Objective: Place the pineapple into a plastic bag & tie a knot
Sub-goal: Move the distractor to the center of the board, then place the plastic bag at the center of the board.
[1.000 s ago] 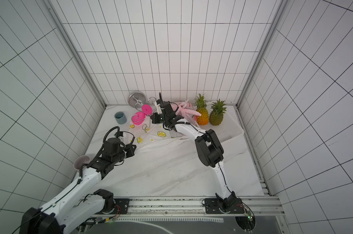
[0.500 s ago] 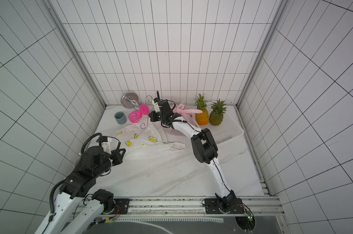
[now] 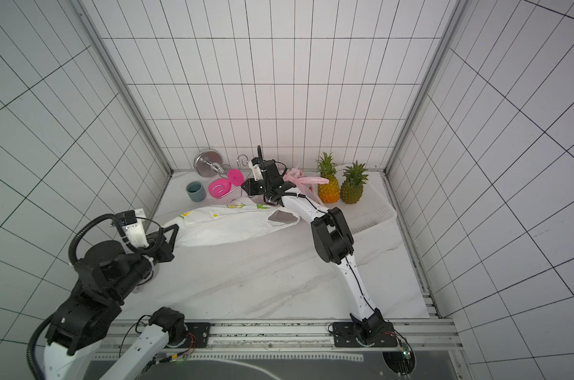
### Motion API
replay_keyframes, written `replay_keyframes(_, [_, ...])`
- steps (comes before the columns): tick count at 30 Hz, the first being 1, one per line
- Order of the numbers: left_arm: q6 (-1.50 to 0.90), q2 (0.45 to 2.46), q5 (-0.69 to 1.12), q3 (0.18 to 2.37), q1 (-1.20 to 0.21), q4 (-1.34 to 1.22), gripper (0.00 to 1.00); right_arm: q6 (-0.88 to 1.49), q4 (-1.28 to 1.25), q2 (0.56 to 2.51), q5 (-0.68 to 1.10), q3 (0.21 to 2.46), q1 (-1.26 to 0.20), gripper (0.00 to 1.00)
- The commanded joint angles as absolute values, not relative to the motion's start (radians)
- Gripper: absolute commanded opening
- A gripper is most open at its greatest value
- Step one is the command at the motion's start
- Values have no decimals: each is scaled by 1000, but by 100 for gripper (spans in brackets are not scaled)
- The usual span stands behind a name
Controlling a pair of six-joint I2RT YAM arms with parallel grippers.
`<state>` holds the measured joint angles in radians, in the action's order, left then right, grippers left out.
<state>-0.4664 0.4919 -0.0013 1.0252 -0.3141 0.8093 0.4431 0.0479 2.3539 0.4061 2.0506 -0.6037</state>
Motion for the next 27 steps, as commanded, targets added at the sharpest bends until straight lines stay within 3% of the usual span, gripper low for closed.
replay_keyframes(1, [-407, 489, 127, 1014, -317, 631, 0, 481, -73, 2277, 450, 1980, -587, 43])
replay_keyframes(5, [-398, 498, 227, 949, -318, 494, 0, 512, -209, 2086, 441, 1691, -582, 61])
replay_keyframes(9, [-455, 489, 412, 855, -318, 266, 0, 497, -227, 1884, 438, 1507, -565, 69])
replay_keyframes(19, [-648, 607, 761, 806, -366, -61, 0, 426, -87, 1357, 345, 1160, -354, 71])
replay_keyframes(27, [-492, 730, 660, 945, -662, 23, 0, 412, -20, 1192, 350, 1050, -191, 73])
